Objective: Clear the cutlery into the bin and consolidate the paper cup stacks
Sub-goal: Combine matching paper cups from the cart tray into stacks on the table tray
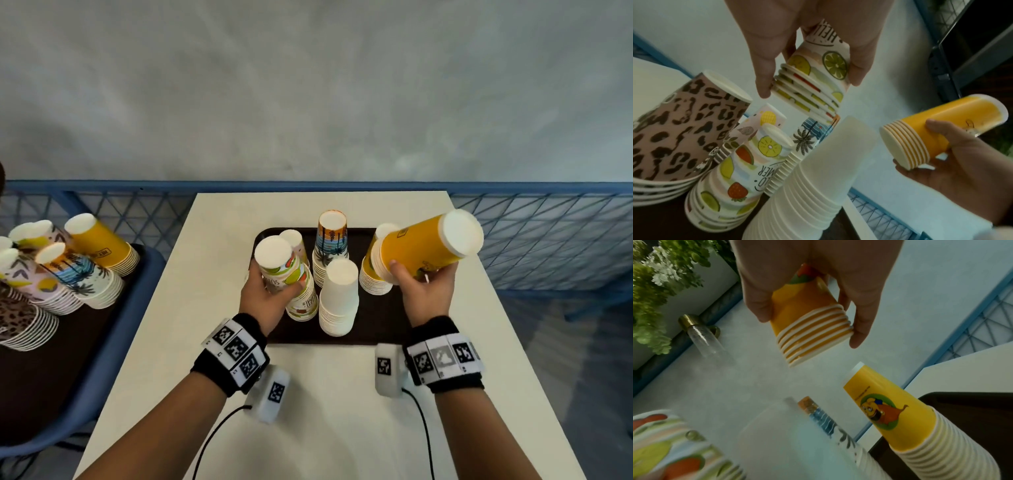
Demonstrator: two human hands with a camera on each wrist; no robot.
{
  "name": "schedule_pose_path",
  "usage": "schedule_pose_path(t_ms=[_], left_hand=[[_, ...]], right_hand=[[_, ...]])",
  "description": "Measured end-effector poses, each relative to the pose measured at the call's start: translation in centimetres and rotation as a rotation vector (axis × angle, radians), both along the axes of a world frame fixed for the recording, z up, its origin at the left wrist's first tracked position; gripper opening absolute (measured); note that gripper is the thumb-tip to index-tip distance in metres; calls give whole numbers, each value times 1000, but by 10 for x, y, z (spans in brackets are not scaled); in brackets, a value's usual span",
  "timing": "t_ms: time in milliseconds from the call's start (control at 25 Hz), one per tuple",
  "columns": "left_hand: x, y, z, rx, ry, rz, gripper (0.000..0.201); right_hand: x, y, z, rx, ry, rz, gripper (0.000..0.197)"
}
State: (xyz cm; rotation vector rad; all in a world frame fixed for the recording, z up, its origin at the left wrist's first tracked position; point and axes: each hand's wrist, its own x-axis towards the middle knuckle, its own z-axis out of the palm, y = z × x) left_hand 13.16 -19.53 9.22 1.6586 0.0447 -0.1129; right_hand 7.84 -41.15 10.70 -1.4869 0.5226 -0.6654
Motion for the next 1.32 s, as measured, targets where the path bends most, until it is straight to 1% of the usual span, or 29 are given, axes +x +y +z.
schedule_pose_path(t_ms=[160,280,360,400,480,560,640,800,840,920,1040,1120,1200,1240,1320], left_hand=[[23,-15,-13,151,-23,-67,73],[31,-21,-20,249,-17,-118,73],[34,-24,-26,291,-7,-151,75],[35,-24,-31,308,1,-166,76],[36,-24,-42,329,51,-211,79],[38,-25,-58,352,147,-244,82],[37,-26,-72,342,219,-247,83],[29,-26,-84,259,261,-215,82],[29,-27,-85,253,268,-209,82],[29,-27,-84,303,284,-223,81],[25,-24,-80,466,347,-290,81],[20,-18,-80,483,370,-279,82],[11,-8,-81,477,397,-261,82],[5,-3,-81,474,417,-263,80],[-9,5,-76,464,457,-288,66]], right_hand=[[45,-21,4,-59,50,-55,83],[69,-30,-5,-134,124,-25,80],[82,-36,-19,-205,221,19,81],[86,-39,-28,-250,299,62,83],[88,-42,-49,-303,468,164,84],[85,-40,-71,-293,555,200,82],[84,-38,-83,-269,557,179,80],[85,-37,-87,-236,559,160,85],[84,-37,-86,-228,561,169,85],[78,-37,-85,-230,587,205,83],[59,-39,-89,-242,650,252,79],[36,-37,-94,-263,689,248,68],[9,-29,-100,-292,713,251,52],[-3,-23,-102,-305,717,272,45],[-24,-7,-104,-325,715,342,34]])
